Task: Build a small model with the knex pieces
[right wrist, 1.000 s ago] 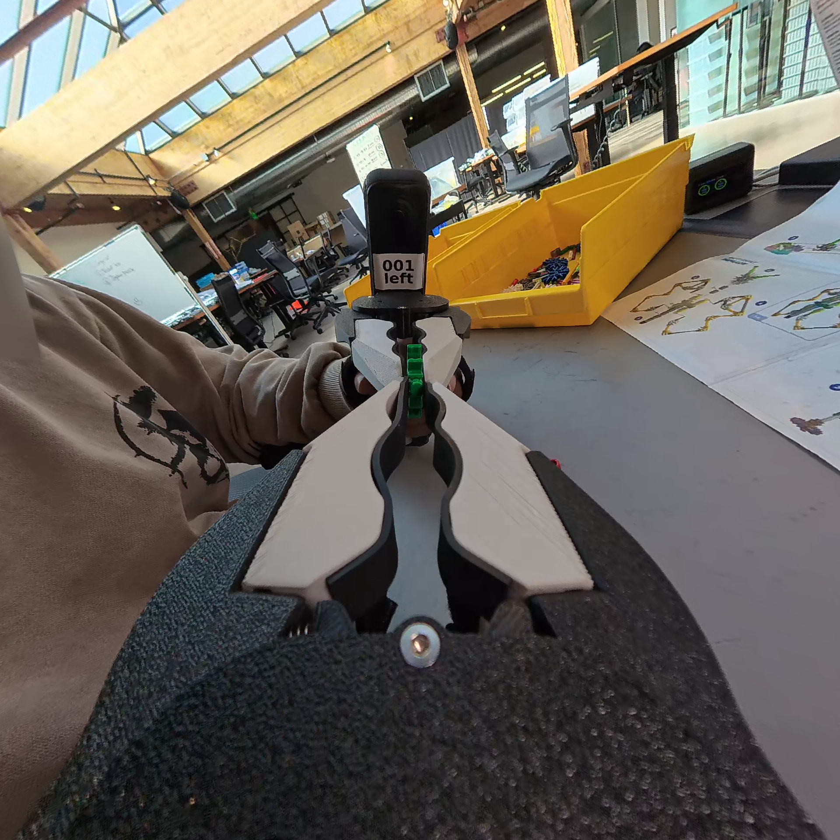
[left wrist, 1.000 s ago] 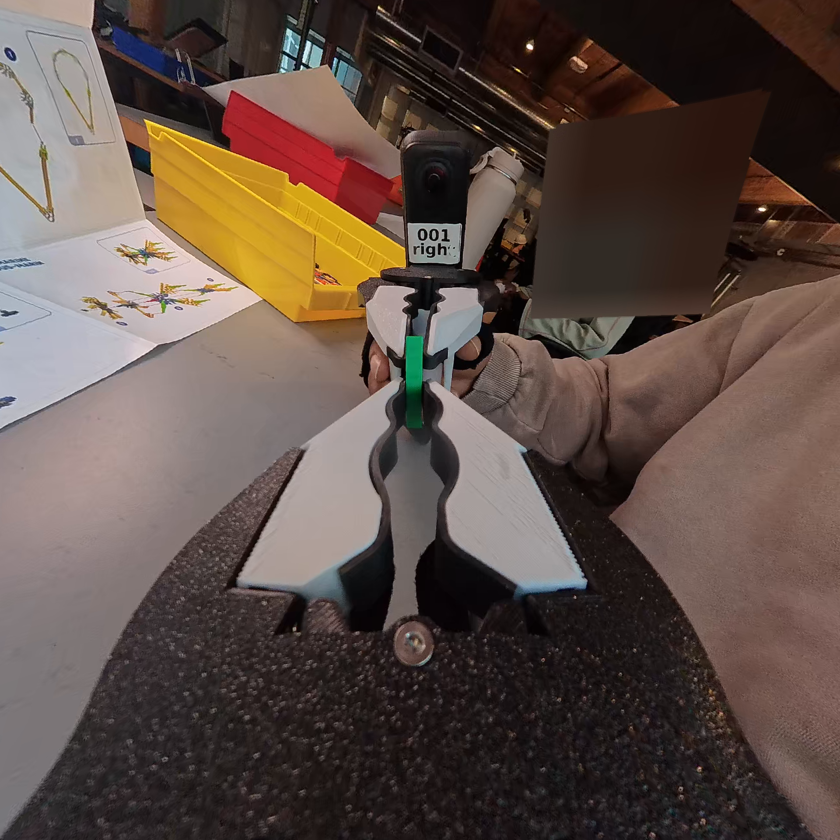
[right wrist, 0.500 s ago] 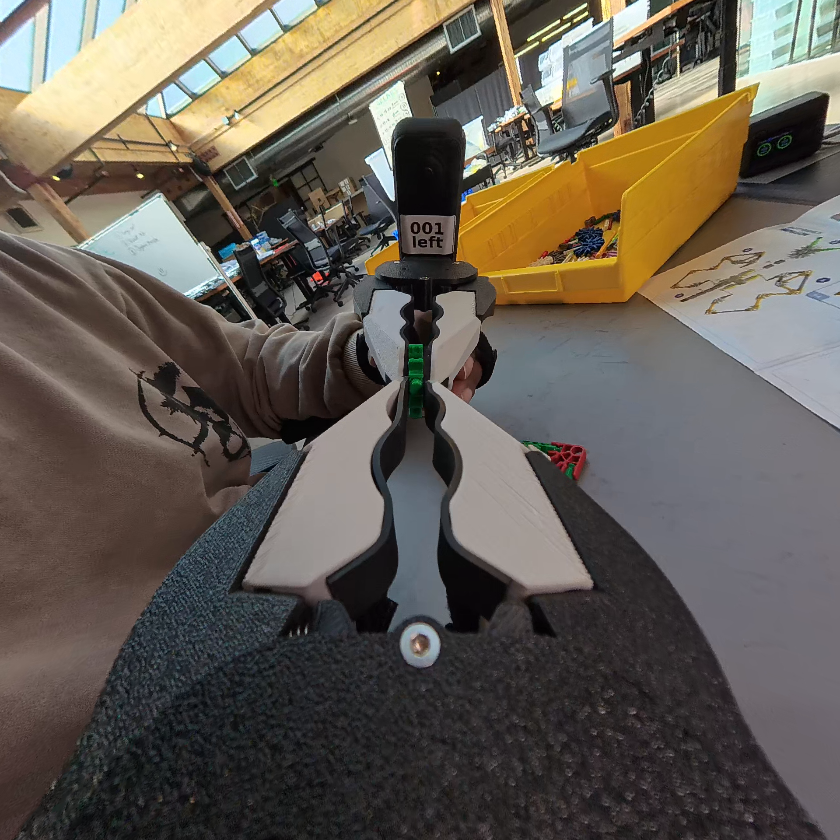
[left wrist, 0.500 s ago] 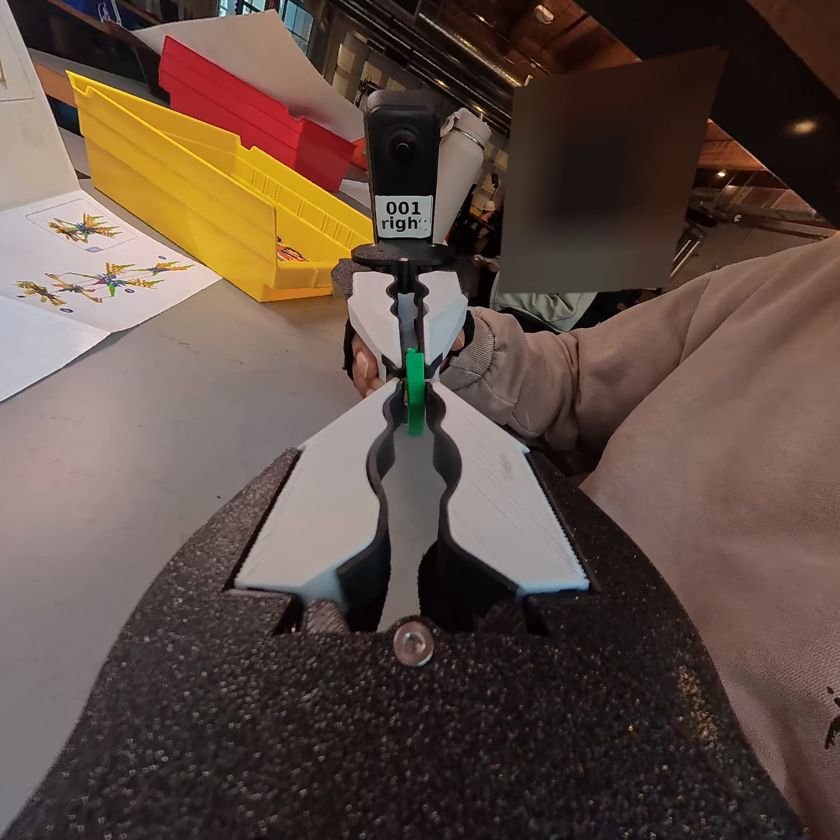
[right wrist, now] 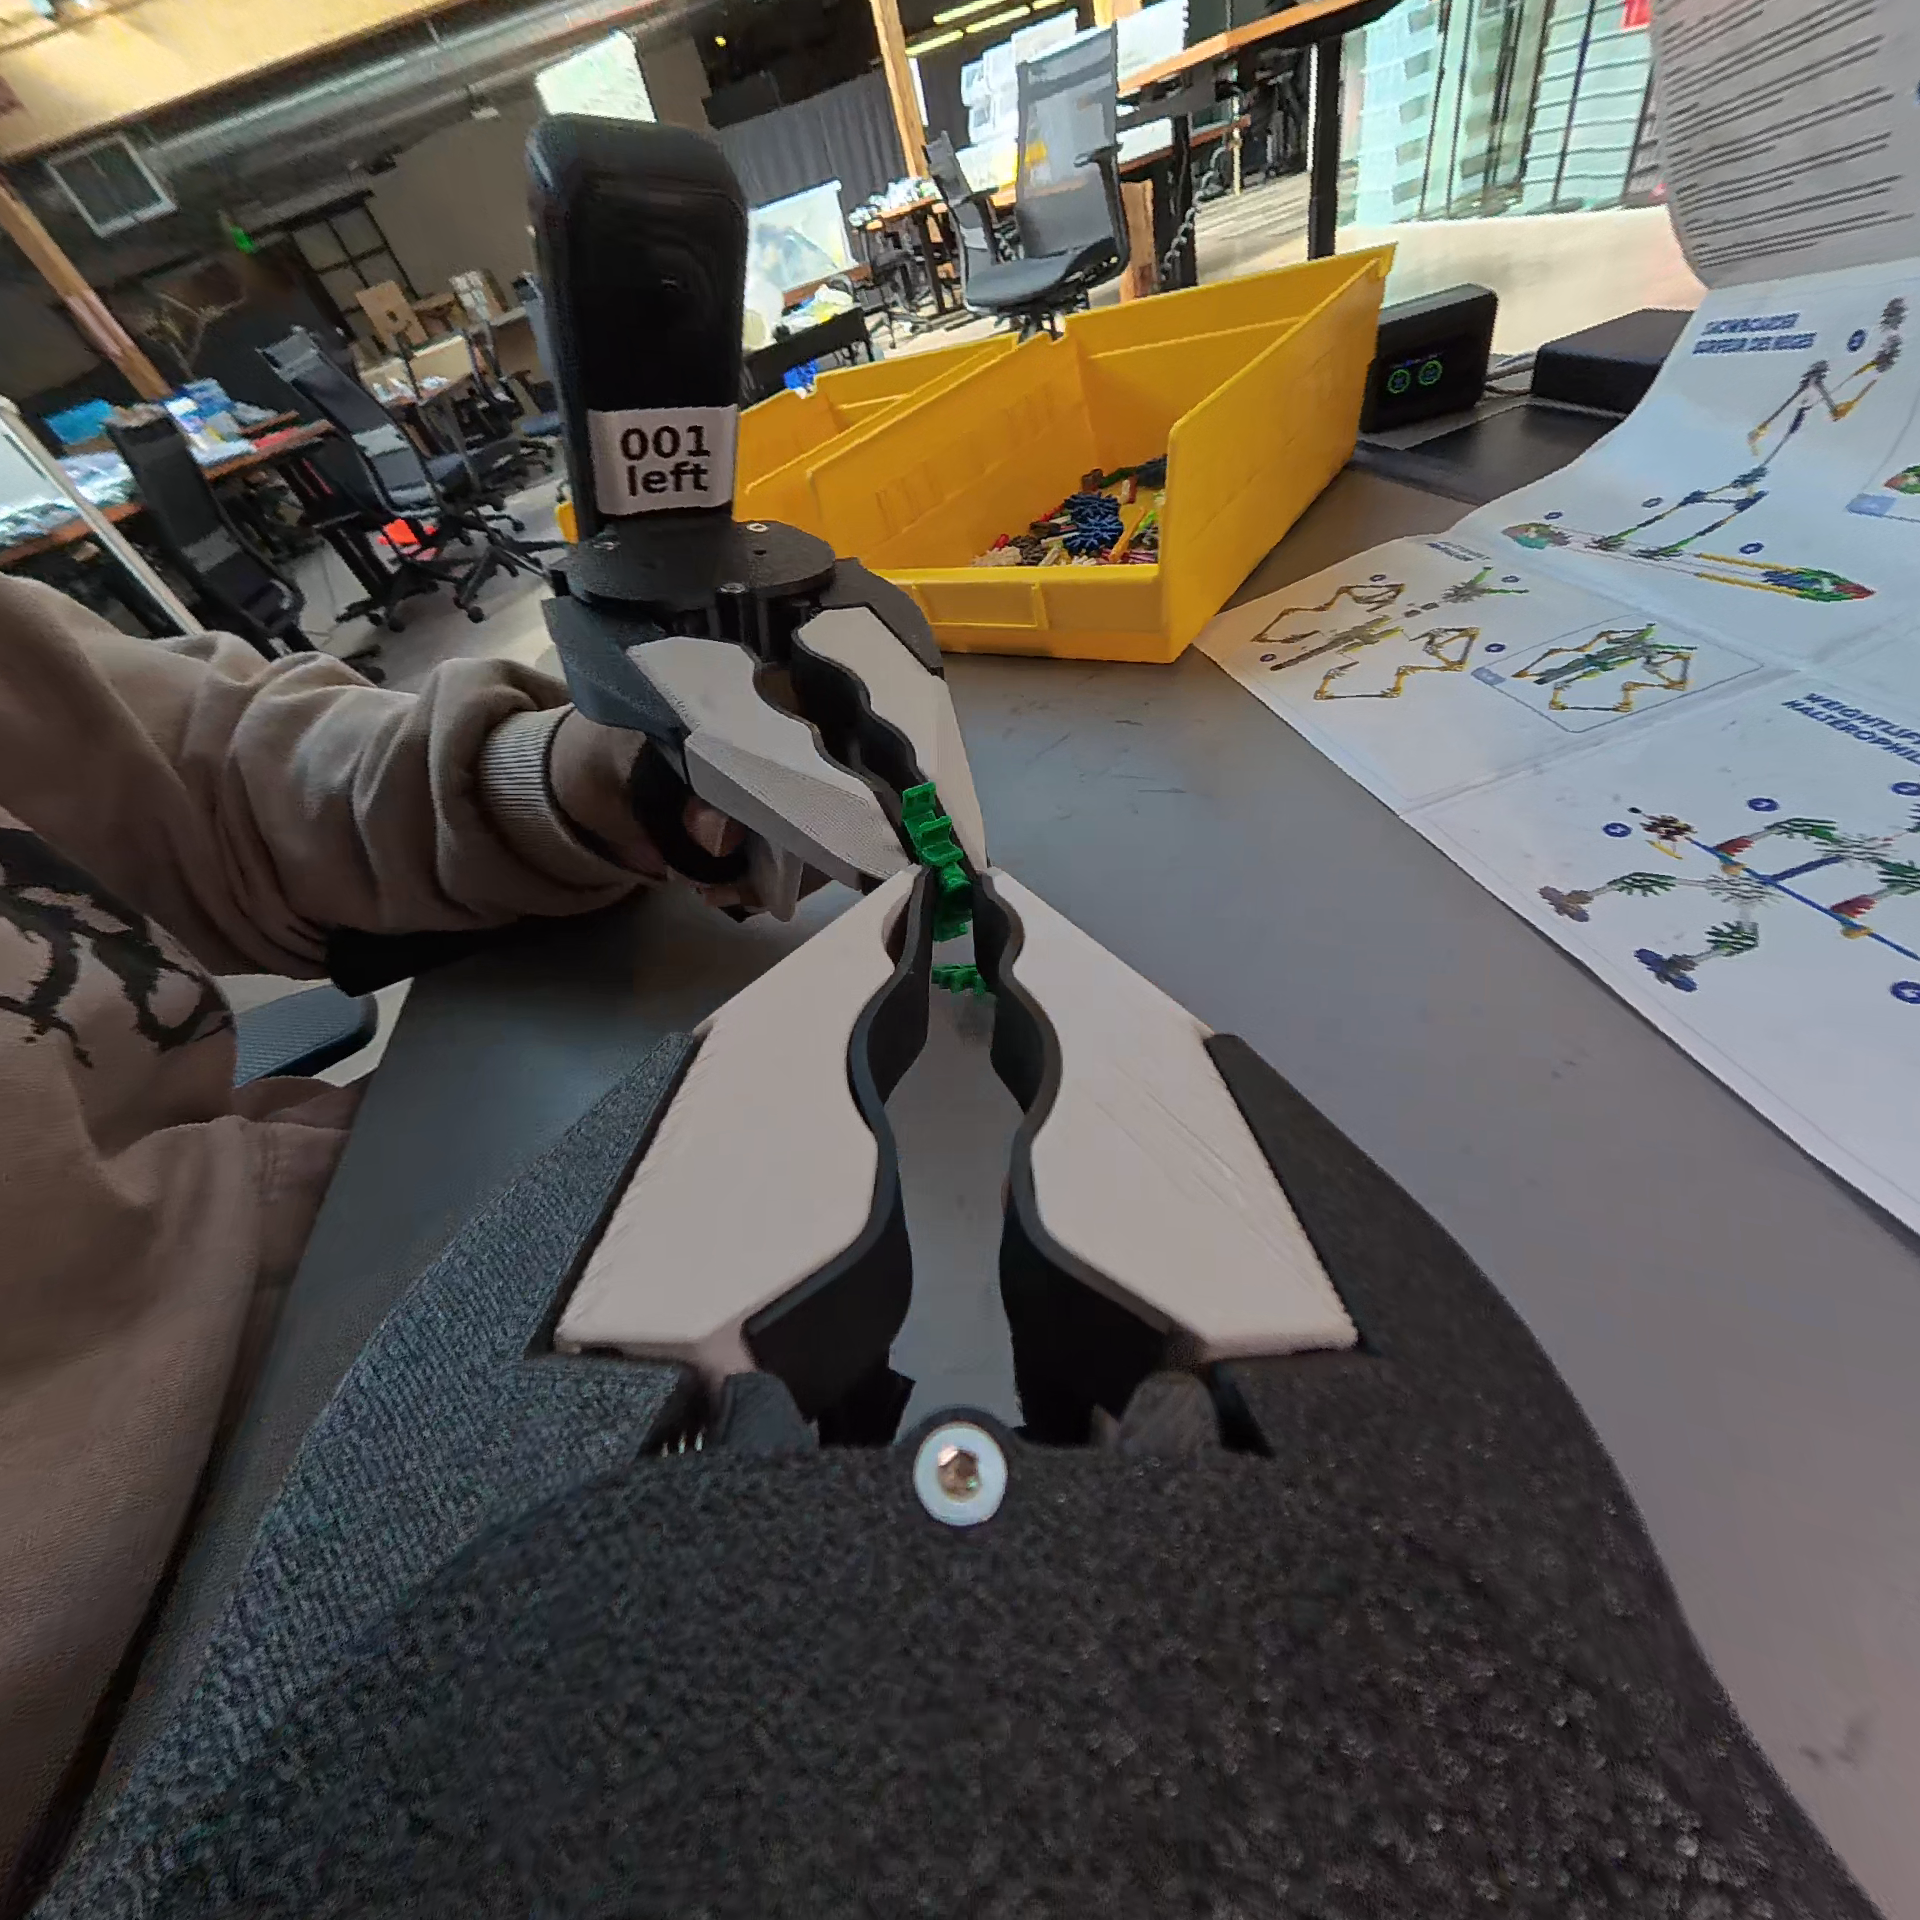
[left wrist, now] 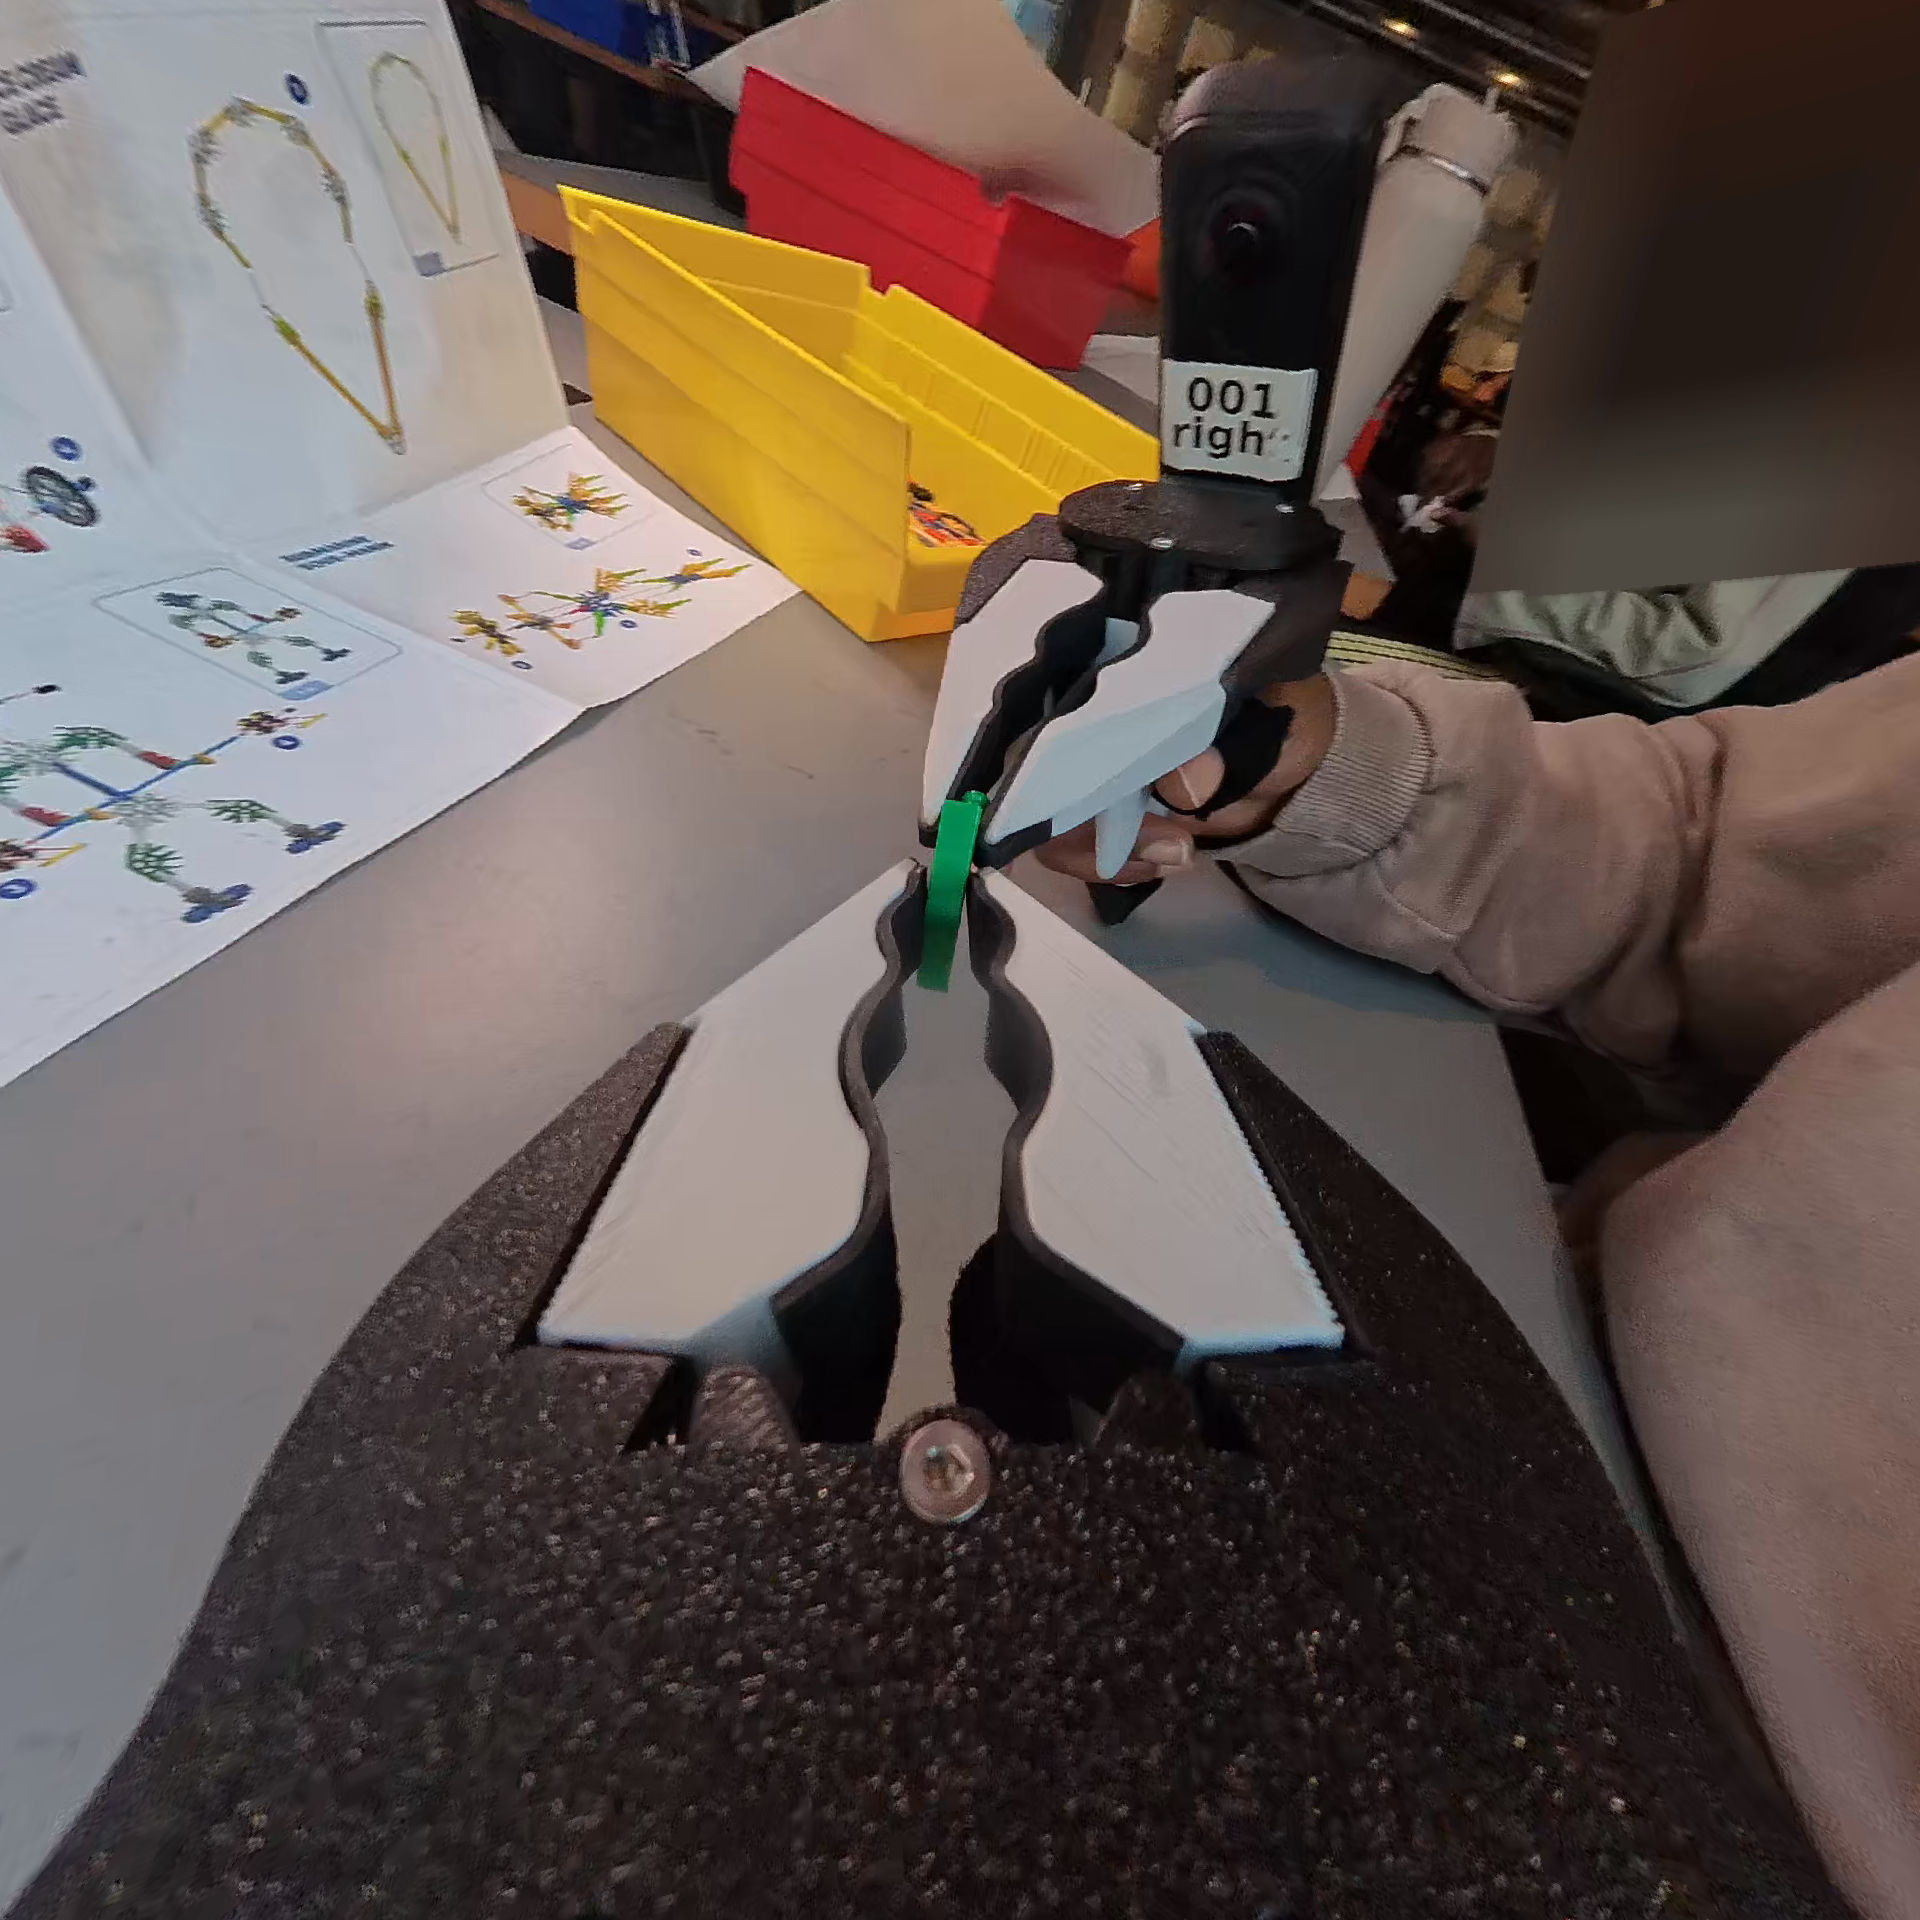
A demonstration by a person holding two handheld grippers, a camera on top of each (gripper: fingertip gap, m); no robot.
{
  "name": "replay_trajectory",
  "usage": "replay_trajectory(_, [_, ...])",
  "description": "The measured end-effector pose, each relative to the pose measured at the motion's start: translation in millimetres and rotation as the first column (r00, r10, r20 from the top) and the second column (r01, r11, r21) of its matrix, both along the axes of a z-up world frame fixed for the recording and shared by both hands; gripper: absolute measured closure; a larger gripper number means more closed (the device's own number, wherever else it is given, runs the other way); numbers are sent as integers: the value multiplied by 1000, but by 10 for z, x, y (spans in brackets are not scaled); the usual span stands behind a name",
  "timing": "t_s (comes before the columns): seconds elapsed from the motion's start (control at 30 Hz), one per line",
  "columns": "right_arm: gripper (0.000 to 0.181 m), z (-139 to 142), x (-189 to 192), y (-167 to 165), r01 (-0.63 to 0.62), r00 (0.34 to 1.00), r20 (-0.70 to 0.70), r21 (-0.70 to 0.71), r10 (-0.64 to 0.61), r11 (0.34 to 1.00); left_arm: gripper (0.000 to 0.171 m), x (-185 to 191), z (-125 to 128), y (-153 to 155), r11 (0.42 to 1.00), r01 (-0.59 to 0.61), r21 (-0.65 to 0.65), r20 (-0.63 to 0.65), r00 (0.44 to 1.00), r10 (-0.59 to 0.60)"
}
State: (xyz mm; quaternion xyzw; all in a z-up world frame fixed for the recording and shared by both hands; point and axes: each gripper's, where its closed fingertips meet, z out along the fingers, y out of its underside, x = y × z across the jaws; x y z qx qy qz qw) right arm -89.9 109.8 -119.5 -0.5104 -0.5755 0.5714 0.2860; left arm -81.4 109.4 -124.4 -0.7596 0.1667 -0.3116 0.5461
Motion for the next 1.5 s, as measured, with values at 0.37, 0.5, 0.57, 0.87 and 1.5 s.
replay_trajectory(0.37, [175, 59, -155, 100, 323, 945, -142, 548, -294, 772, 164, -217, 2, 162, 939, -335, 72, -148, 928, 343])
replay_trajectory(0.5, [175, 30, -197, 106, 359, 926, -171, 674, -337, 645, 164, -263, -37, 168, 930, -368, 12, -91, 925, 368])
replay_trajectory(0.57, [175, 40, -212, 101, 367, 923, -181, 687, -340, 627, 164, -276, -32, 164, 928, -373, 1, -73, 925, 372])
replay_trajectory(0.87, [175, 26, -287, 107, 366, 919, -181, 727, -351, 581, 164, -349, -49, 158, 908, -419, -6, -29, 908, 418])
replay_trajectory(1.5, [177, 16, -465, 468, 496, 854, -193, 583, -483, 644, 167, -644, -93, 372, 863, -465, -197, 234, 833, 502])
